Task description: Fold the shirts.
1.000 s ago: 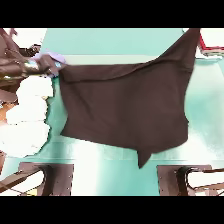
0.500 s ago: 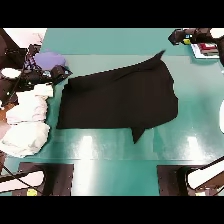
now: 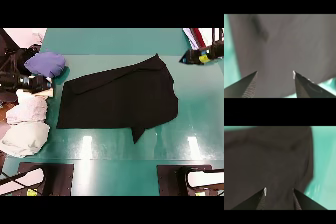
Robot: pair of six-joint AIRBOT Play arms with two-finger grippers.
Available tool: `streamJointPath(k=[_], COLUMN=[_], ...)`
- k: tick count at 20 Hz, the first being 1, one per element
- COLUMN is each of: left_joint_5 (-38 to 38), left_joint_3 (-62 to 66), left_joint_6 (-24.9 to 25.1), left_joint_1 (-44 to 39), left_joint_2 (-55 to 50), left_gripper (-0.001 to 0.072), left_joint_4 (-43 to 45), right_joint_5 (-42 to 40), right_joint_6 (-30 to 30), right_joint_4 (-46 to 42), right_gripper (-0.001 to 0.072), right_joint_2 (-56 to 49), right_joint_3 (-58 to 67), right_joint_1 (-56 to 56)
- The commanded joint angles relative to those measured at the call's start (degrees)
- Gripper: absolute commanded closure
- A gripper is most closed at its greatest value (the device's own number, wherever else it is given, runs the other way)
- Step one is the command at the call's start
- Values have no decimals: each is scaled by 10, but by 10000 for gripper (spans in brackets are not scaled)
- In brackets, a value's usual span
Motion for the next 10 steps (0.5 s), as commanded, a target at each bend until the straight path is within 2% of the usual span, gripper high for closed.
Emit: streamJointPath(k=[1,6,10], left_joint_5=[-70,-38,-23], left_joint_3=[-72,-190,-200], left_joint_6=[-18,-3,-2], left_joint_1=[13,13,13], left_joint_2=[18,17,17], left_gripper=[169,170,170], left_joint_4=[76,77,95], right_joint_5=[21,15,8], right_joint_6=[-4,-15,-16], right_joint_4=[1,20,21], right_gripper=[326,326,326], right_joint_2=[69,120,141], right_joint_3=[-125,-217,-241], right_joint_1=[-10,-7,-7])
